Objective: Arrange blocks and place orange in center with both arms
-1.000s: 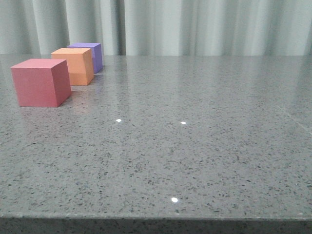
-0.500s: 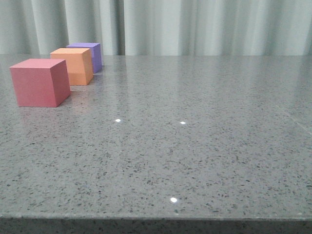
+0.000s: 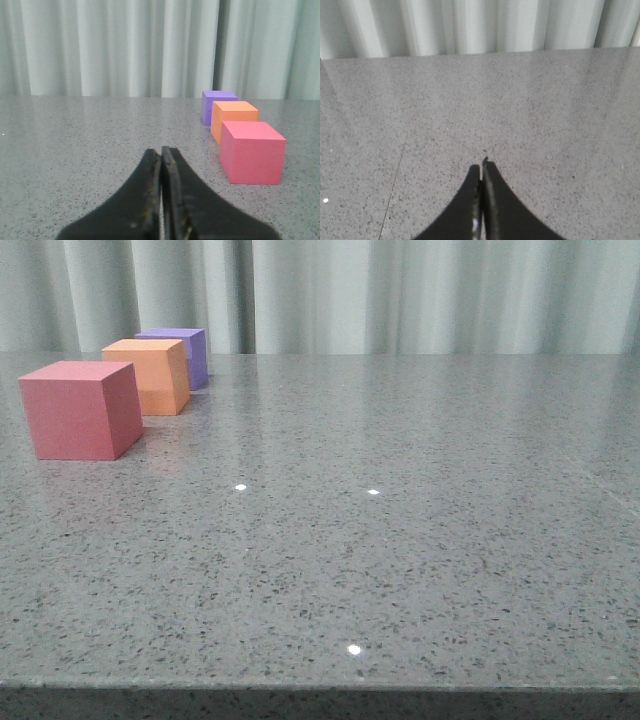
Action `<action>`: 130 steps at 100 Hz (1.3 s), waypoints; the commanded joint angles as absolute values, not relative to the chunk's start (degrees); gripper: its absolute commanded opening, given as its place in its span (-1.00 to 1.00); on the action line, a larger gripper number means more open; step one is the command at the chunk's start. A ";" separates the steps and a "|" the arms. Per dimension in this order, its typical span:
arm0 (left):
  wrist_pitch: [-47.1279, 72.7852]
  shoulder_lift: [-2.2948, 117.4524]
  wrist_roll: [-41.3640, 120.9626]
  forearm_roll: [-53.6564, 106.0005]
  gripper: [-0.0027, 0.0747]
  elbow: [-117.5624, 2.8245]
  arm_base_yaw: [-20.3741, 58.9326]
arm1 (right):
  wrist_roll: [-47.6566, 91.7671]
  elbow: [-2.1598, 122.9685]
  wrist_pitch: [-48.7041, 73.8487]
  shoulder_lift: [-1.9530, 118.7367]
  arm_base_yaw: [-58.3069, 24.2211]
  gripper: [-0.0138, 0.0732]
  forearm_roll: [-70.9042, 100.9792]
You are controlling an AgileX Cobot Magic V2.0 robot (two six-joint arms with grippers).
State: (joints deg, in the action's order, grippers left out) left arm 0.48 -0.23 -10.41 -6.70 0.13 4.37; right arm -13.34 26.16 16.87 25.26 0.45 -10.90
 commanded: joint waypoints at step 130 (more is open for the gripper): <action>-4.26 -2.31 -10.37 -6.76 -0.98 2.55 4.25 | -4.80 -0.56 -8.40 -1.78 -2.41 -0.84 -1.89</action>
